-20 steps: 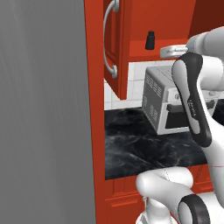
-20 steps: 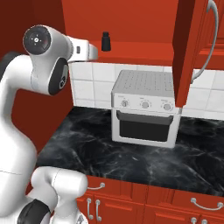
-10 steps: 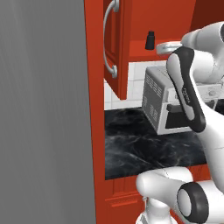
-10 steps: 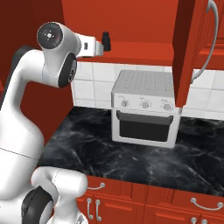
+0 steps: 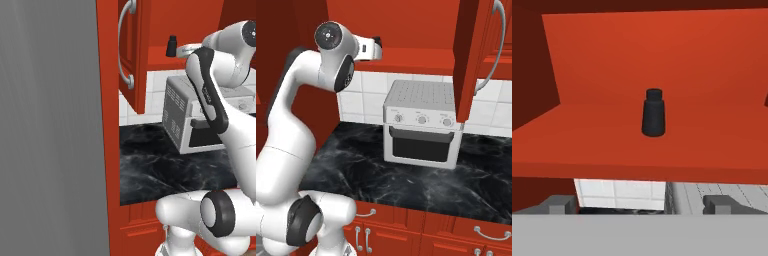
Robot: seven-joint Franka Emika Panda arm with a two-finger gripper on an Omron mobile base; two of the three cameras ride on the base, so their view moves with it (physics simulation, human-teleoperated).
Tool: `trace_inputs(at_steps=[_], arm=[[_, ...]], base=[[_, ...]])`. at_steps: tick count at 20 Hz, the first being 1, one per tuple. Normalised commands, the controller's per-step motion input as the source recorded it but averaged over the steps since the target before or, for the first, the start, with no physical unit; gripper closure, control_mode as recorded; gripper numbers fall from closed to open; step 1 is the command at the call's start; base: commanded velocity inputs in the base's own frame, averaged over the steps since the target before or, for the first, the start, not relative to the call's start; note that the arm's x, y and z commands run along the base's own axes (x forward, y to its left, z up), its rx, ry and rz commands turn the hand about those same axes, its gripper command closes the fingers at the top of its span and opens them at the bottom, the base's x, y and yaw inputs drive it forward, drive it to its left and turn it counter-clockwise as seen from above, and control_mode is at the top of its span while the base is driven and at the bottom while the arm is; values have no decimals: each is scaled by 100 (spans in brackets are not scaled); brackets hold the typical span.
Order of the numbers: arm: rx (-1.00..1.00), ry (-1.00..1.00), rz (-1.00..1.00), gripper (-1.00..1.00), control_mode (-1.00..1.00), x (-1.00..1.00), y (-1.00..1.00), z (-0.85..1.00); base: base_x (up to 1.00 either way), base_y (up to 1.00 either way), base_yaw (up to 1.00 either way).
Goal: Retrieve the shaker from the cabinet and place it next the steak on a plate on the dining table.
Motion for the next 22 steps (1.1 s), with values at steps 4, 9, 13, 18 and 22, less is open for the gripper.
trace_inputs(at_steps=[4,9,13,18,22], arm=[[0,0,0,-100,-100,48,-2,0],[0,0,0,-100,-100,43,0,0],[0,0,0,-100,-100,36,0,0],[0,0,0,-100,-100,40,0,0],[0,0,0,-100,-100,42,-5,0]], base=[[0,0,0],[0,0,0],[0,0,0],[0,0,0],[0,0,0]])
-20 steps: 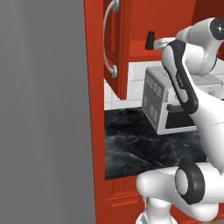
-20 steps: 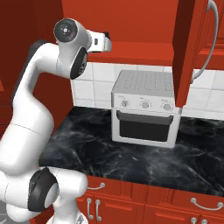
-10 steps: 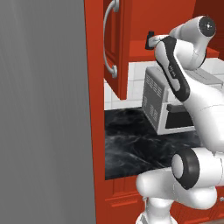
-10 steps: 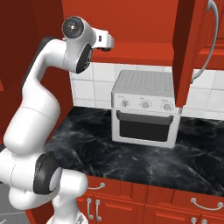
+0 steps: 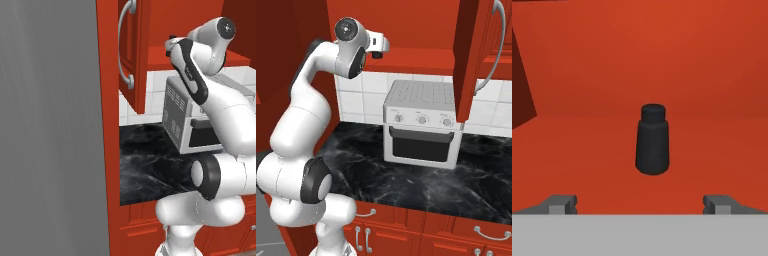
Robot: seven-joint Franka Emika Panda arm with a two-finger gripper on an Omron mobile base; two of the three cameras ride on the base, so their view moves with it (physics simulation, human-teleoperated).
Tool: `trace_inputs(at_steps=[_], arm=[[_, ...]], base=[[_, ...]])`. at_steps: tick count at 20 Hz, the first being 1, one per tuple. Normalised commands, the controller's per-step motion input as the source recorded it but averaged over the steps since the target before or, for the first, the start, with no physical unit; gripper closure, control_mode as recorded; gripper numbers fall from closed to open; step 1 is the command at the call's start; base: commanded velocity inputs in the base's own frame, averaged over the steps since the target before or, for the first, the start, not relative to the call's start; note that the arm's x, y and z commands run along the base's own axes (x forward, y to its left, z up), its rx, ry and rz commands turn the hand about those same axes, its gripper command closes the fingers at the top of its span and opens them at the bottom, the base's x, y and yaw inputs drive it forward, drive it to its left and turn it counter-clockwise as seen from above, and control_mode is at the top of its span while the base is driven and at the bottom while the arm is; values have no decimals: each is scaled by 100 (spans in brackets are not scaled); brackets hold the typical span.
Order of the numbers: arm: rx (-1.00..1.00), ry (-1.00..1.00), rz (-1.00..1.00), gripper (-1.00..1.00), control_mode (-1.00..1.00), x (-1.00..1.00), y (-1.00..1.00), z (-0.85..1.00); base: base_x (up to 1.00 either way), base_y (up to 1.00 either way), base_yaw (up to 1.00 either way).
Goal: Retrieve the shaker from the cabinet and place it next the steak on a plate on the dining table.
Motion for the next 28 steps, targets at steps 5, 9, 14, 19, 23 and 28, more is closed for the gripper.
trace_inputs(at_steps=[5,9,14,19,23,28], arm=[[0,0,0,-100,-100,35,-8,0],[0,0,0,-100,-100,29,-7,0],[0,0,0,-100,-100,22,-4,0],[0,0,0,-100,-100,15,0,0],[0,0,0,-100,-100,11,0,-4],[0,0,0,-100,-100,11,0,-8]], base=[[0,0,0],[0,0,0],[0,0,0],[0,0,0],[0,0,0],[0,0,0]])
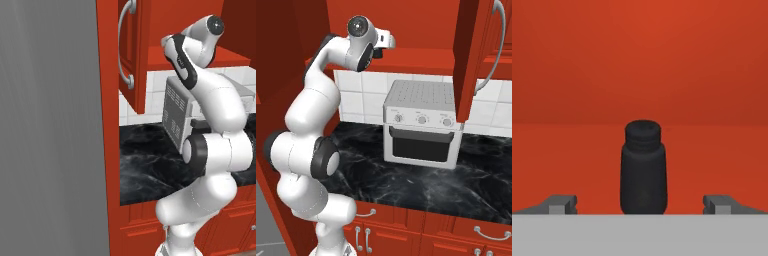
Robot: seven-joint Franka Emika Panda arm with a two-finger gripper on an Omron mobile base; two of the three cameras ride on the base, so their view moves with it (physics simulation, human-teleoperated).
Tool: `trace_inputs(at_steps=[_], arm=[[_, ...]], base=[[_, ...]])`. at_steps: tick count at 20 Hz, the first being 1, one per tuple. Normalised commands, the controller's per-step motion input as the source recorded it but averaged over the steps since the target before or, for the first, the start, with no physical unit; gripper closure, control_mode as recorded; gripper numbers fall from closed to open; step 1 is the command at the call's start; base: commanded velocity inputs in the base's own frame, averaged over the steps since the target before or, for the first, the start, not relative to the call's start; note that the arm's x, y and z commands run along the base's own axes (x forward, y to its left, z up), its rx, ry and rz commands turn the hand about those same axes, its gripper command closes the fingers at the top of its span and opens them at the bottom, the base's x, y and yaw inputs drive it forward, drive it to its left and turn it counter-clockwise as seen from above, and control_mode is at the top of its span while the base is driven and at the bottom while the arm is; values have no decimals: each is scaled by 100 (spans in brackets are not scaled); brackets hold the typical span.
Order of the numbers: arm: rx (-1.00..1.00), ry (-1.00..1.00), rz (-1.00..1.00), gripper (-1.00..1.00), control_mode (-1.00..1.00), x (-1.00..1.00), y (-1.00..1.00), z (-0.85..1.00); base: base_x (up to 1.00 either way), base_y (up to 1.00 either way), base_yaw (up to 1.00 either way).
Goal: Retrieve the shaker from the cabinet and place it next the steak on a plate on the dining table.
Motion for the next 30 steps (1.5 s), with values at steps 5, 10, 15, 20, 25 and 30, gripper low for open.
trace_inputs(at_steps=[5,10,15,20,25,30], arm=[[0,0,0,-100,-100,12,0,-4],[0,0,0,-100,-100,15,0,-4],[0,0,0,-100,-100,21,0,-3],[0,0,0,-100,-100,21,-2,0],[0,0,0,-100,-100,19,-3,0],[0,0,0,-100,-100,19,-6,-2]], base=[[0,0,0],[0,0,0],[0,0,0],[0,0,0],[0,0,0],[0,0,0]])
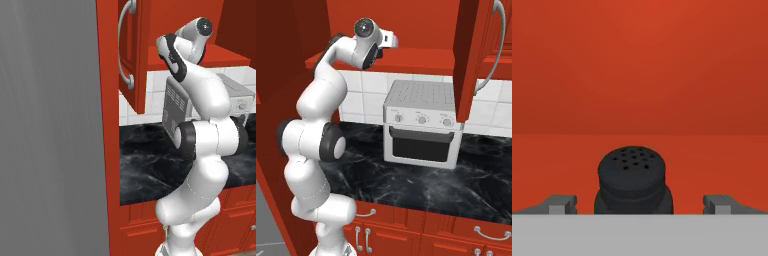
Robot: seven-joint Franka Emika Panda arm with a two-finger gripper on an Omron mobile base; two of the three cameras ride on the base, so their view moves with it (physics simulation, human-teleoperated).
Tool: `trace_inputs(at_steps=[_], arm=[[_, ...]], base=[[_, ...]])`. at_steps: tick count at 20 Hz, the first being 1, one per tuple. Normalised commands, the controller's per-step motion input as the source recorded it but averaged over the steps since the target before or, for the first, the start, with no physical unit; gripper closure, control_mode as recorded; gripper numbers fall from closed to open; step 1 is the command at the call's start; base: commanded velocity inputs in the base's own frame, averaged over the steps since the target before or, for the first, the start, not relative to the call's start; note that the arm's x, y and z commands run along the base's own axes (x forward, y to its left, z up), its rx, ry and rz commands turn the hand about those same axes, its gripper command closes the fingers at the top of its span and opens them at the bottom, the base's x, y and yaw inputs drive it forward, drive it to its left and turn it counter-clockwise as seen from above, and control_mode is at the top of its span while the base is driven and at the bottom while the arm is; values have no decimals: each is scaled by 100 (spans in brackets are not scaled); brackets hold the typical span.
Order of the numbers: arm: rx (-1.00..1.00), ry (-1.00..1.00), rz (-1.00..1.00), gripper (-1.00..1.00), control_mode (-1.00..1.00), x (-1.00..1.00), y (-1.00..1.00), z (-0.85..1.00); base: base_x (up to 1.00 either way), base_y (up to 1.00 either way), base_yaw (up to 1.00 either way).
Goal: Retrieve the shaker from the cabinet and place it next the steak on a plate on the dining table.
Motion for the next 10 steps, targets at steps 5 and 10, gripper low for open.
trace_inputs(at_steps=[5,10], arm=[[0,0,0,100,-100,11,0,-13],[0,0,0,100,-100,7,0,-8]], base=[[0,0,0],[0,0,0]])
